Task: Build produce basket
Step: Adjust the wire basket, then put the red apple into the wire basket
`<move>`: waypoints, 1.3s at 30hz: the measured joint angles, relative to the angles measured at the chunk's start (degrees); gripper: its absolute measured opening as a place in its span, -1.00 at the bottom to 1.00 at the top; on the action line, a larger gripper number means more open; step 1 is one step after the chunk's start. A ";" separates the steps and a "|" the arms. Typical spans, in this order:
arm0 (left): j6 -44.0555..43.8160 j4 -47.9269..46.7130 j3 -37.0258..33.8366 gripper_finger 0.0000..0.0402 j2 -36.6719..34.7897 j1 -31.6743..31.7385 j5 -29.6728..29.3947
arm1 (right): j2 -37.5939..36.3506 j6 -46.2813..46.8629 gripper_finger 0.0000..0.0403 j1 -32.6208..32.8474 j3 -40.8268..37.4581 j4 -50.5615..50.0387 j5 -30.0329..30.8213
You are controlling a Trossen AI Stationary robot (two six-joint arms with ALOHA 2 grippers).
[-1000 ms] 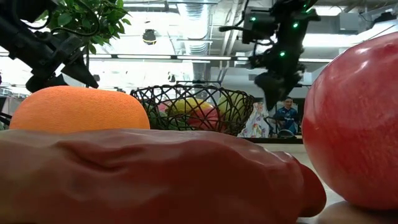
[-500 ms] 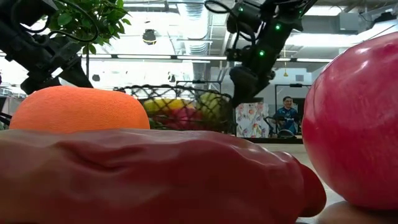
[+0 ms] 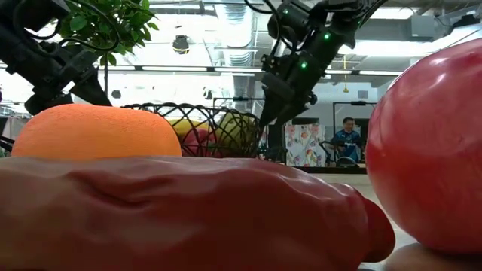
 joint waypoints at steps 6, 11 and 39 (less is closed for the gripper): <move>-0.02 -0.28 0.00 0.83 -0.01 0.00 0.00 | 0.06 -1.25 0.91 -0.08 1.95 -1.87 -0.07; 0.07 0.13 0.00 0.83 -0.28 0.00 -0.39 | -3.33 -0.93 0.91 1.40 8.41 -18.01 -0.04; 8.28 10.16 0.39 0.83 -0.90 -0.04 7.55 | 8.64 29.88 0.91 46.61 10.42 -3.14 3.82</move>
